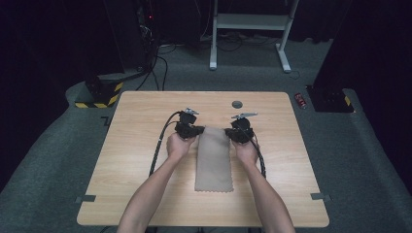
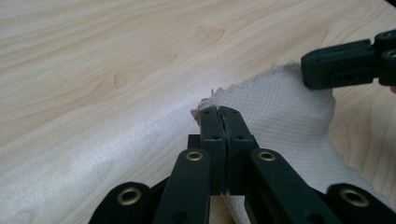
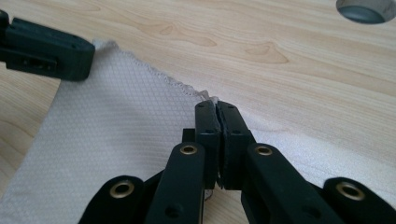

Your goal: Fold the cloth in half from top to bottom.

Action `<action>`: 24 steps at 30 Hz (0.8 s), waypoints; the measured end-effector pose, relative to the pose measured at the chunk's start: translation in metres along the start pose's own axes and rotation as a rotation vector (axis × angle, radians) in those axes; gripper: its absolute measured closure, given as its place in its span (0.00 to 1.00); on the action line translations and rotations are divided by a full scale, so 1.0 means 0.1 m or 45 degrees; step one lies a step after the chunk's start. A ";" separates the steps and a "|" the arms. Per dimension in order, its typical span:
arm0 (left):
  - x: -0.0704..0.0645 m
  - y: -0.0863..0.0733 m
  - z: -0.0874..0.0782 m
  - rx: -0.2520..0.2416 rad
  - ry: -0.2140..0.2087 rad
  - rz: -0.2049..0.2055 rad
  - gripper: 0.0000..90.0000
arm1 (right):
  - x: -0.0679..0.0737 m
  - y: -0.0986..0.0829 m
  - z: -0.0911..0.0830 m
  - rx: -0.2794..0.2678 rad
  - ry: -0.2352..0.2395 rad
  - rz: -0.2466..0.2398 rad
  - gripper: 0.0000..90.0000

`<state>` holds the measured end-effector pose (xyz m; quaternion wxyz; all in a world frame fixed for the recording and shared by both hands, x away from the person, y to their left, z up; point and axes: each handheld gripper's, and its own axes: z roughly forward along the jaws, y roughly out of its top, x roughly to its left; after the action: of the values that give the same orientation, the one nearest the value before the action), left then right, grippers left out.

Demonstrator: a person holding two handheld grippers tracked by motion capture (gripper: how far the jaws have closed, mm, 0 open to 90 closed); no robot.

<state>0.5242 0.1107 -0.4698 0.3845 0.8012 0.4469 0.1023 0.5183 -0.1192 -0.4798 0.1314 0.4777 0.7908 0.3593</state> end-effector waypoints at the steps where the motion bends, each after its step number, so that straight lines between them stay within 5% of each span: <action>1: 0.01 0.01 0.00 0.007 -0.004 -0.010 0.99 | 0.00 0.02 -0.01 -0.003 -0.006 -0.008 0.98; 10: 0.03 0.24 -0.09 -0.024 -0.012 -0.010 0.99 | -0.02 0.19 -0.11 -0.052 -0.026 0.009 0.98; 24: 0.00 0.06 -0.06 0.028 -0.048 0.005 0.98 | 0.01 0.04 -0.12 -0.031 0.013 -0.036 0.98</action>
<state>0.5253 0.1123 -0.4619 0.3837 0.8081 0.4392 0.0829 0.5139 -0.1222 -0.4679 0.1383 0.4628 0.7938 0.3696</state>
